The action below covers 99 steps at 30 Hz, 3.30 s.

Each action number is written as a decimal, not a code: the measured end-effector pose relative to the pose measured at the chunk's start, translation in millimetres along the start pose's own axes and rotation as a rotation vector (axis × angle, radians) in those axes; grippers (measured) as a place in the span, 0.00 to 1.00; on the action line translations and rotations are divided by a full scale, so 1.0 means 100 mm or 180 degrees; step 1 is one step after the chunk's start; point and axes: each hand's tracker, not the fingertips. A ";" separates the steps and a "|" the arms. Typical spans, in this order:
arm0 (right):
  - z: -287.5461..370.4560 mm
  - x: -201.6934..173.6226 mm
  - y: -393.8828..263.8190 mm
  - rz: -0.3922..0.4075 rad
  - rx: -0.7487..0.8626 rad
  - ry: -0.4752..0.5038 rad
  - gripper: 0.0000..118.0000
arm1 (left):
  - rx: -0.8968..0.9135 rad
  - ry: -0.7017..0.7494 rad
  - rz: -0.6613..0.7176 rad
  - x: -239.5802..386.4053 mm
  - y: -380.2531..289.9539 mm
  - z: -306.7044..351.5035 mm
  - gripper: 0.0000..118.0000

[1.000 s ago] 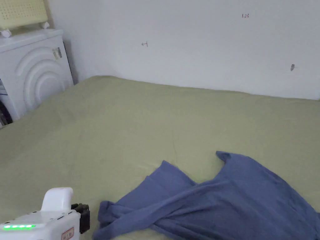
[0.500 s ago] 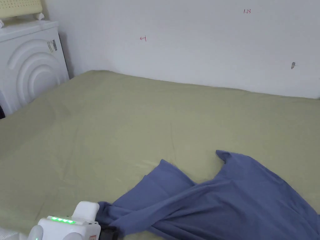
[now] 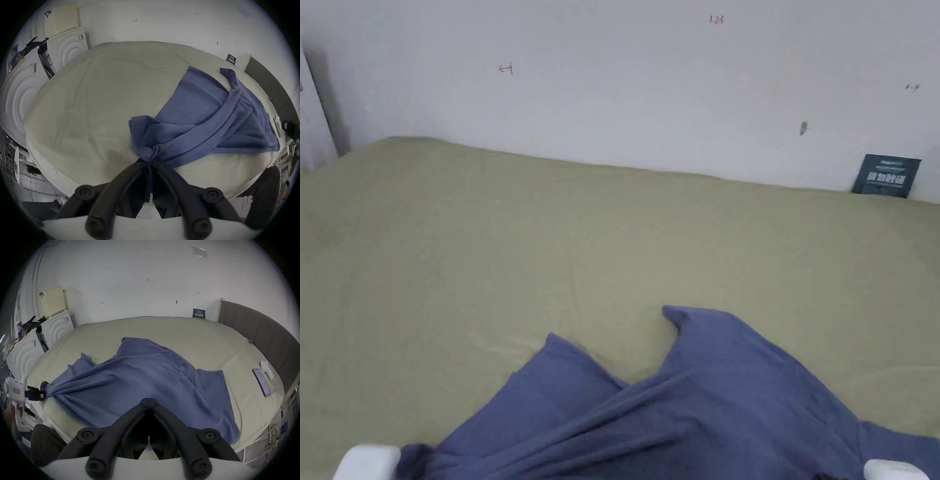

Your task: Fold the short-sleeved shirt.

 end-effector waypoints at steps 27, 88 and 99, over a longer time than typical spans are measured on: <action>-2.51 0.43 1.40 0.0542 -0.0993 0.0018 0.00 | -0.0184 -0.0075 0.0089 -0.05 0.11 -0.06 0.05; 0.90 0.88 5.31 0.0436 0.1972 -0.0754 0.00 | 0.2098 0.0295 0.0182 0.86 4.85 2.51 0.06; 0.14 0.86 5.72 0.0467 0.1953 -0.0891 0.00 | 0.2166 0.0540 0.0232 1.02 5.42 1.69 0.06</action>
